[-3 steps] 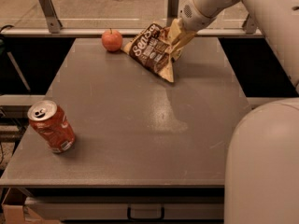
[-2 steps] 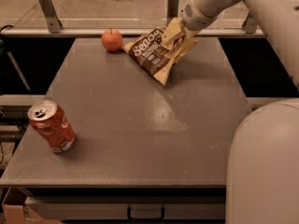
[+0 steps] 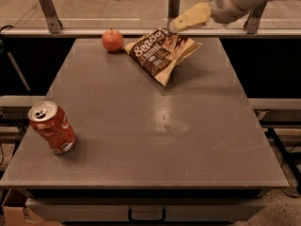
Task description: Move brown chip bag near apple
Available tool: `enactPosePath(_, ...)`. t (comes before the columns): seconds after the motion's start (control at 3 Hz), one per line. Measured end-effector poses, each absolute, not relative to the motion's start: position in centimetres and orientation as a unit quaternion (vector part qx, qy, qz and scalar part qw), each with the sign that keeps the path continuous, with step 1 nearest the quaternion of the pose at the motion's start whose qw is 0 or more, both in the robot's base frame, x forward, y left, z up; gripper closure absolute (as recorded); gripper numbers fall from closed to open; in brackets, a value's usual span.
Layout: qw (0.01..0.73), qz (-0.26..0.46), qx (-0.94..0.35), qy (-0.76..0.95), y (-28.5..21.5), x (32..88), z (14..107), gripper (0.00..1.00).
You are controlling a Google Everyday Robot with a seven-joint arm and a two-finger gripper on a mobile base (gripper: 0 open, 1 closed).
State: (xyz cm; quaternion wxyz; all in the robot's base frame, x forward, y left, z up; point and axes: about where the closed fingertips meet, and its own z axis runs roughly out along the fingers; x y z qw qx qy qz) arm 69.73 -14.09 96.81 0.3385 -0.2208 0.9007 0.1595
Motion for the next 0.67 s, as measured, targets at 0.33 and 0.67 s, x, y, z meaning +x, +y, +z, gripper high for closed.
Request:
enactPosePath(0.33, 0.417, 0.162, -0.236, 0.863, -16.0, 63.8, 101.3, 0.00)
enactPosePath(0.67, 0.461, 0.158, -0.246, 0.838, -18.7, 57.4, 103.0, 0.00)
